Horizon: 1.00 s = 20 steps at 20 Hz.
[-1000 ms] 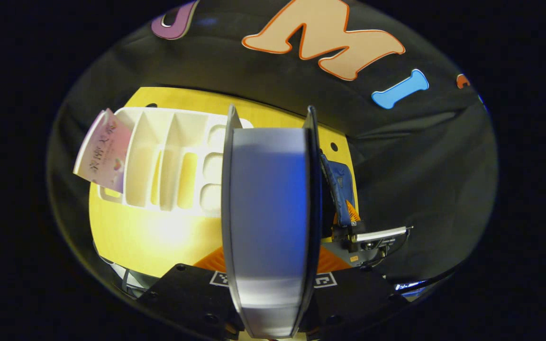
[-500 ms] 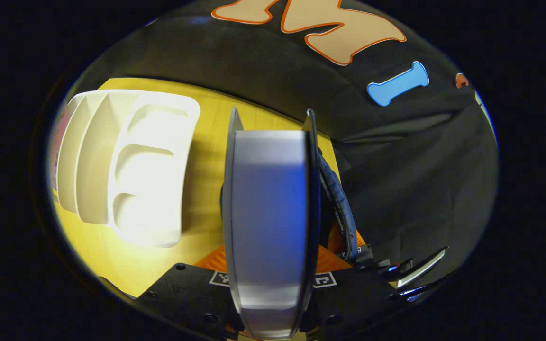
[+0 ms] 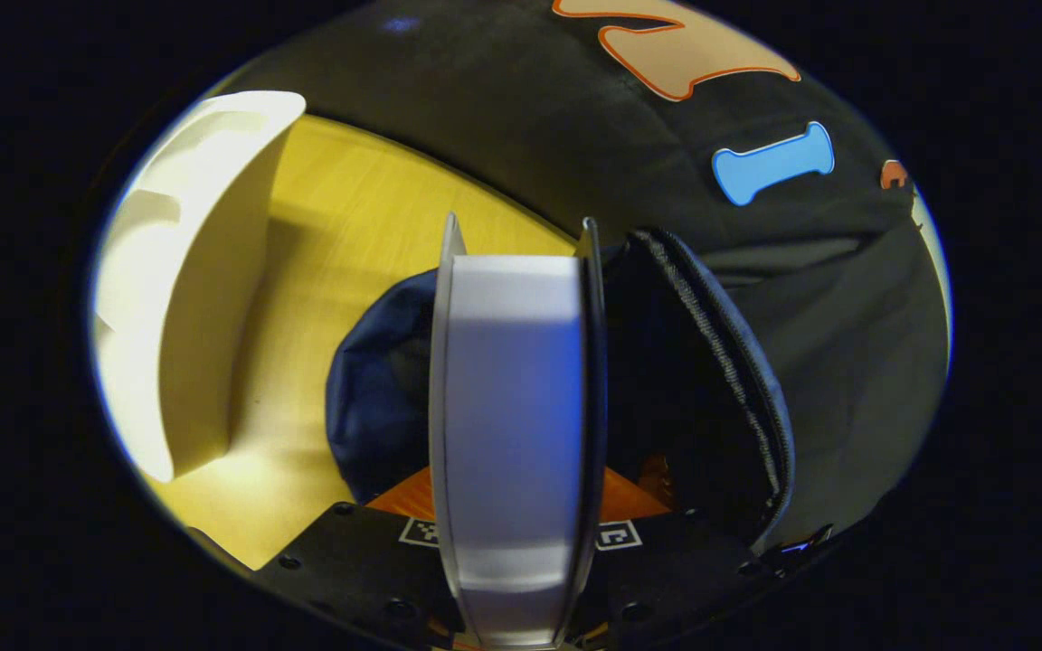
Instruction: Open the schoolbag, grab two books from the bookshelf and put them into the schoolbag.
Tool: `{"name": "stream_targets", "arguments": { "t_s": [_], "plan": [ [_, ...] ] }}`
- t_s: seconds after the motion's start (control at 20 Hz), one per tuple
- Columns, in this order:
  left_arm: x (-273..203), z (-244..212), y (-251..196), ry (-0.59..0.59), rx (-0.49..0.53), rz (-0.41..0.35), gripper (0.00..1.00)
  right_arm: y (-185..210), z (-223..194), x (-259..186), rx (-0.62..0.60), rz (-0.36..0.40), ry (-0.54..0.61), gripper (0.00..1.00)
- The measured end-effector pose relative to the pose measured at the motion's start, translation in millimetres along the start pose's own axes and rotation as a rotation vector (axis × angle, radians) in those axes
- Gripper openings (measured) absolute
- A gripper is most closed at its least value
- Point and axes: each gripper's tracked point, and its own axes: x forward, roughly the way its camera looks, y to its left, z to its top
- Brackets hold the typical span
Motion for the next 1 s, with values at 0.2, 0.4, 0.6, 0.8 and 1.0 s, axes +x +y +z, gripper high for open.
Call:
{"name": "stream_targets", "arguments": {
  "t_s": [0.2, 0.4, 0.6, 0.8, 1.0],
  "plan": [
    [34, -4, -16, -0.012, -0.039, -0.142, 0.4, -2, 5, 1, 0.008, 0.017, -0.009, 0.05],
    [70, -15, -18, -0.001, -0.087, -0.219, 0.39, -5, 5, -1, 0.012, 0.03, -0.017, 0.05],
    [95, -26, -21, 0.032, -0.133, -0.321, 0.4, -9, 0, -3, 0.004, 0.032, -0.017, 0.06],
    [119, -33, -23, 0.041, -0.184, -0.353, 0.4, -13, -5, -2, -0.007, 0.043, -0.013, 0.06],
    [131, -36, -16, 0.044, -0.258, -0.343, 0.4, -17, -10, -1, -0.011, 0.055, -0.005, 0.05]
  ]
}}
